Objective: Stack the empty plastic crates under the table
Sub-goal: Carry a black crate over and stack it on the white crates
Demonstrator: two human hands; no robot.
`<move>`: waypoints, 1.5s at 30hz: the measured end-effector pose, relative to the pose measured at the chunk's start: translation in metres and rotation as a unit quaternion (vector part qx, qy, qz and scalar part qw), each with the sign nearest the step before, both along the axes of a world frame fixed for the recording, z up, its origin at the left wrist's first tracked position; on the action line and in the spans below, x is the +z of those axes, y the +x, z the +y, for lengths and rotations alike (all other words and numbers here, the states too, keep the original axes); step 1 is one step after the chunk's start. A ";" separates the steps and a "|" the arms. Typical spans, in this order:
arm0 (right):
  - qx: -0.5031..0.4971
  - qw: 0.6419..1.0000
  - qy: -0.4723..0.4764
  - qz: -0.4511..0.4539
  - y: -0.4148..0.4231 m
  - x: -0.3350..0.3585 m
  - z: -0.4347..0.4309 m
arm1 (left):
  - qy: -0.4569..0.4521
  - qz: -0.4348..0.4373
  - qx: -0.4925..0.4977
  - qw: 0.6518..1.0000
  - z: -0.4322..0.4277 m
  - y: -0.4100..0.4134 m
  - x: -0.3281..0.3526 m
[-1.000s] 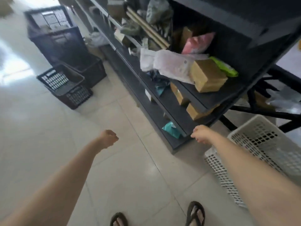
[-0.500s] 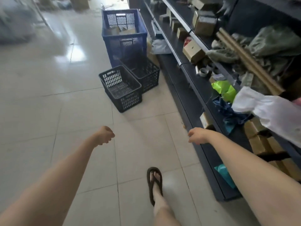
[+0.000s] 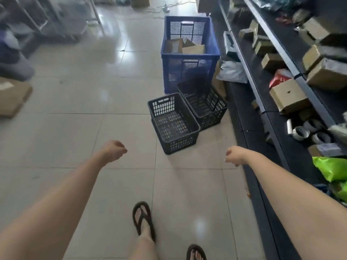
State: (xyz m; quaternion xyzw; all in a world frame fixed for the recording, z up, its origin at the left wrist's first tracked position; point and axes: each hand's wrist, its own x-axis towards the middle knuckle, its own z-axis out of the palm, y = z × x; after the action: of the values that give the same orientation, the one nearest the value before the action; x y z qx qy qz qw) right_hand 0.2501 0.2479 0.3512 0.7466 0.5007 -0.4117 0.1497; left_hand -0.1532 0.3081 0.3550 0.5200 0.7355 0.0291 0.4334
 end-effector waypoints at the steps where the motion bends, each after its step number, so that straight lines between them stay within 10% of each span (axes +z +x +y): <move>1: 0.009 1.000 -0.001 -0.003 -0.007 -0.003 0.026 | 0.000 0.003 -0.006 1.000 0.025 -0.009 -0.001; 26: -0.437 0.897 -0.038 0.056 -0.051 -0.207 0.384 | -0.024 0.092 -0.289 0.952 0.640 0.108 -0.159; 33: -0.638 0.762 -0.084 0.073 -0.089 -0.355 0.423 | -0.021 0.161 -0.387 0.908 0.708 0.143 -0.327; 40: -0.864 0.497 0.078 -0.017 -0.104 -0.553 0.428 | -0.017 0.137 -0.369 0.919 0.779 0.162 -0.550; 45: -0.879 0.458 0.119 -0.059 -0.104 -0.558 0.430 | -0.027 0.039 -0.327 0.944 0.794 0.167 -0.585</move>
State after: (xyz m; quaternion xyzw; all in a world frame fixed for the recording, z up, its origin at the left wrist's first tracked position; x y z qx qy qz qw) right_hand 0.1461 0.6780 -0.2070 0.8242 -0.3865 -0.2170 -0.3524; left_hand 0.0141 1.1024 -0.2301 0.7209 0.5418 -0.1539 0.4038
